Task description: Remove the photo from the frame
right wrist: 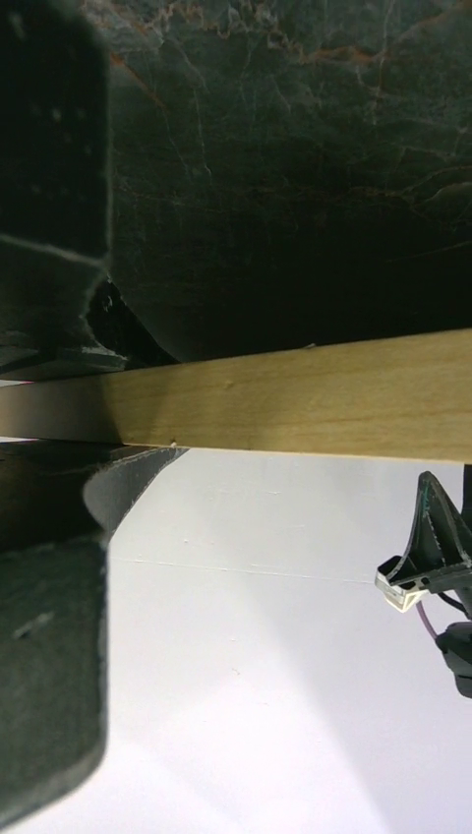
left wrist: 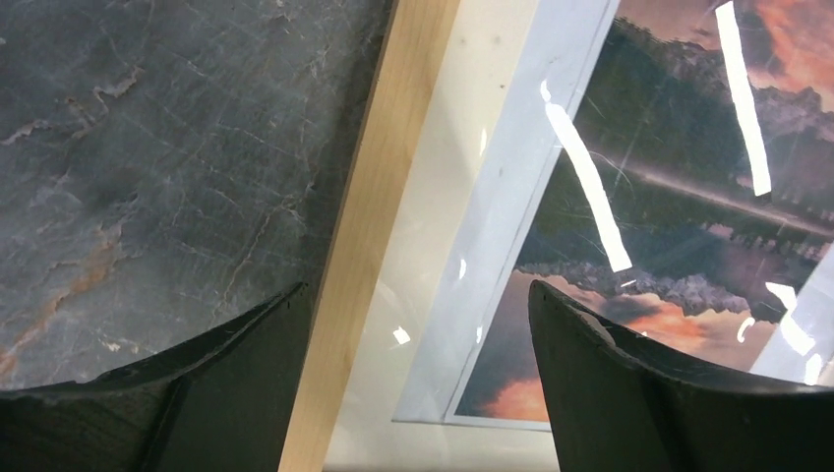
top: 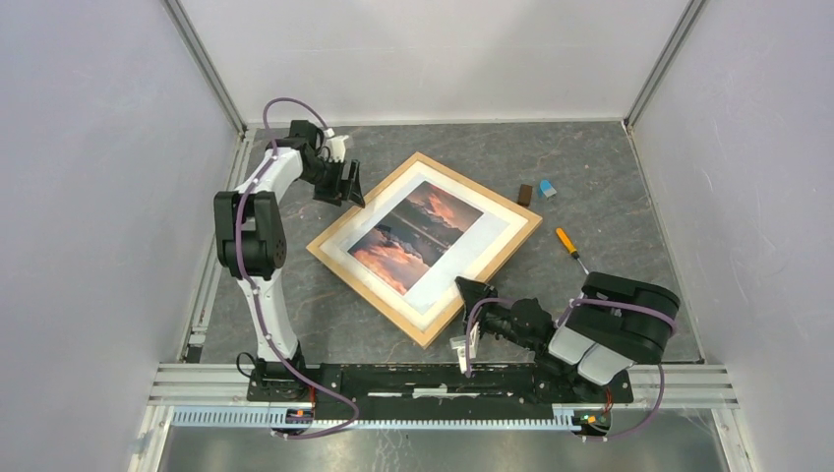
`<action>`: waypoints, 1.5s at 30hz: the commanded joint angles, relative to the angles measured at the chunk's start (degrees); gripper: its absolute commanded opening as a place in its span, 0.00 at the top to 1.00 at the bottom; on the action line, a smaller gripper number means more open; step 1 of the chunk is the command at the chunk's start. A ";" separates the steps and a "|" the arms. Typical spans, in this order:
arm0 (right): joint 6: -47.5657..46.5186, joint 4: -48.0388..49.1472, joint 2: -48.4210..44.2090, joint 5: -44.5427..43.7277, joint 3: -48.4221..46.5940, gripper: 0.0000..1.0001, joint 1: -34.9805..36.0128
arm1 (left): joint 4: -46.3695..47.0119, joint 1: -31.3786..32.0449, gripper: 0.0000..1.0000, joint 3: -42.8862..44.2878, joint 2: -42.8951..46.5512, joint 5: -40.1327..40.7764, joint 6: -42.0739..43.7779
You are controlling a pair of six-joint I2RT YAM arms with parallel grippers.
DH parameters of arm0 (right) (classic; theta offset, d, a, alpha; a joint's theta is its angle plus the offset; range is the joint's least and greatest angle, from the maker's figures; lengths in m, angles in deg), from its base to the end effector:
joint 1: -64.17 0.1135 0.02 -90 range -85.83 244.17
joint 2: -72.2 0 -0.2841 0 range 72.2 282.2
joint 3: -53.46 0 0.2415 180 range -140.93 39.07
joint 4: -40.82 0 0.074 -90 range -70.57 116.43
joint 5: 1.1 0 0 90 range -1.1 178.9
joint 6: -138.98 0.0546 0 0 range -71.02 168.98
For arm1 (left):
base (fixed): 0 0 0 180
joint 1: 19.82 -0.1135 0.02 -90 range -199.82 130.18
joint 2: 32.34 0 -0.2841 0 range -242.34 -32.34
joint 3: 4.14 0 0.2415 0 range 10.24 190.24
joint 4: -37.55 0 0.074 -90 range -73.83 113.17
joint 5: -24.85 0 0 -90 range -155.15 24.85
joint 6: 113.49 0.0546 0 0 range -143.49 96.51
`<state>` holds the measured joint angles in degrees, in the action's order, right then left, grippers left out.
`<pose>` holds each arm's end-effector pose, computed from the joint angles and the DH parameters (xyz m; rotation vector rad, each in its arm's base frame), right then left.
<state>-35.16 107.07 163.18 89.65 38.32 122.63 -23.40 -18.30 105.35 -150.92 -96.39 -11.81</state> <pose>0.1096 0.1800 0.1420 -1.6595 0.5515 -0.3173 0.4347 -0.0399 0.2114 0.4367 2.6334 -0.7009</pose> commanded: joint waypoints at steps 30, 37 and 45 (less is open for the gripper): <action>4.81 -58.36 -22.78 -4.22 -3.23 0.02 0.97 | 3.09 4.85 0.26 2.74 -3.98 12.36 5.73; 5.69 -73.19 -34.28 -1.22 0.10 0.02 0.87 | 3.13 5.27 0.22 4.60 -5.38 13.74 5.82; -0.74 -76.64 -39.89 -2.19 6.76 0.02 0.86 | 0.74 7.90 0.15 6.21 -4.99 9.96 7.05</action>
<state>-34.33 42.22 121.72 86.13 36.63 123.63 -21.76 -12.79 108.76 -155.62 -83.76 -8.40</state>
